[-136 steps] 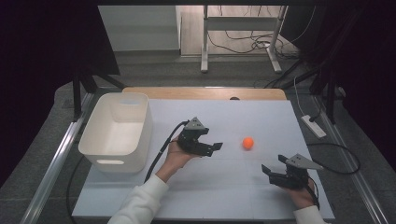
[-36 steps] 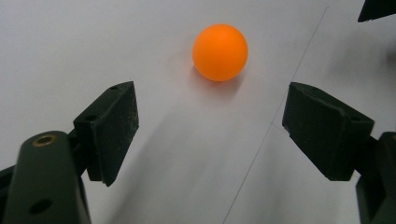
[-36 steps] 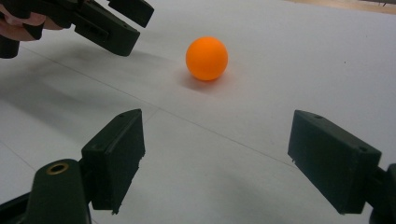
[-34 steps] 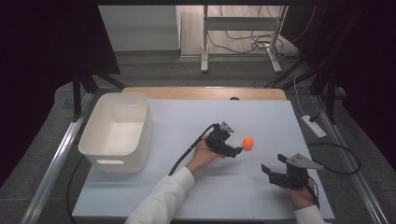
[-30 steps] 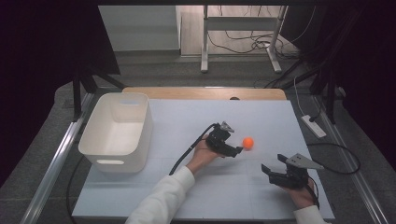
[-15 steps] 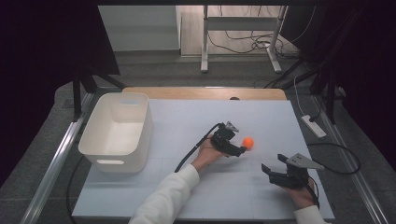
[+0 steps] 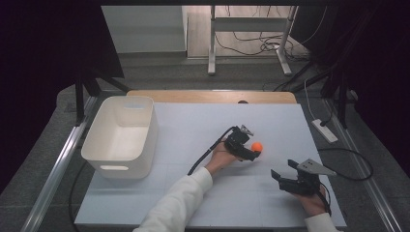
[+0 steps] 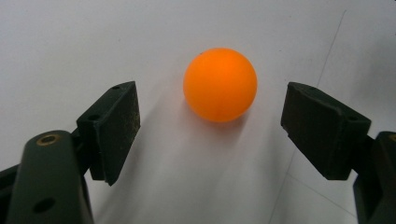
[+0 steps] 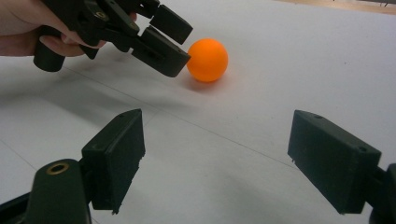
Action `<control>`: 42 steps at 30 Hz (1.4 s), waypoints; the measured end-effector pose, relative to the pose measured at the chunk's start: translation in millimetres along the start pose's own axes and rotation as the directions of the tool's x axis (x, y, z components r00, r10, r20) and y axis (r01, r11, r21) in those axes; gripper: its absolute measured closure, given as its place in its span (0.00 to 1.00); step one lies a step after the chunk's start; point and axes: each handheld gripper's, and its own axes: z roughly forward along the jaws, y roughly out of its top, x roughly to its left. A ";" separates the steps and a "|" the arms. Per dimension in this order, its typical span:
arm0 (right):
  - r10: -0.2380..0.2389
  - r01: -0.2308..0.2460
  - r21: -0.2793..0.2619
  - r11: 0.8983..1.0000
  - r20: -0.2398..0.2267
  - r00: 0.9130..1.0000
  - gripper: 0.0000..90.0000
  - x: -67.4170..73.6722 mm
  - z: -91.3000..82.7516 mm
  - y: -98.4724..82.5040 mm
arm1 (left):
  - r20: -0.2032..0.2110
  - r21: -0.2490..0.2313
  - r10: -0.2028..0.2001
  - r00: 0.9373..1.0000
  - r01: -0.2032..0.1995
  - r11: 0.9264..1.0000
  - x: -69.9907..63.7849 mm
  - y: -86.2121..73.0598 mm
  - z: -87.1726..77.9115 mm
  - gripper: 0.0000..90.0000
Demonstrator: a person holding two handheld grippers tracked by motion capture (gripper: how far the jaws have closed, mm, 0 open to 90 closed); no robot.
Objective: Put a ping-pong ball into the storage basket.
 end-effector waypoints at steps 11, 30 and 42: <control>0.003 -0.003 -0.002 1.000 0.001 1.000 0.21 -0.9 -0.6 -0.1 | 0.016 0.006 0.000 1.000 0.000 1.000 1.2 5.7 14.2 0.30; 0.005 -0.005 -0.002 1.000 0.001 1.000 0.21 -1.2 -0.3 -0.3 | 0.035 0.003 0.005 0.999 -0.005 1.000 2.6 9.3 7.0 0.56; 0.000 0.000 0.002 1.000 0.005 1.000 0.21 -0.8 -0.5 -0.3 | 0.036 -0.025 0.014 0.999 -0.013 1.000 -0.2 7.9 -11.5 0.56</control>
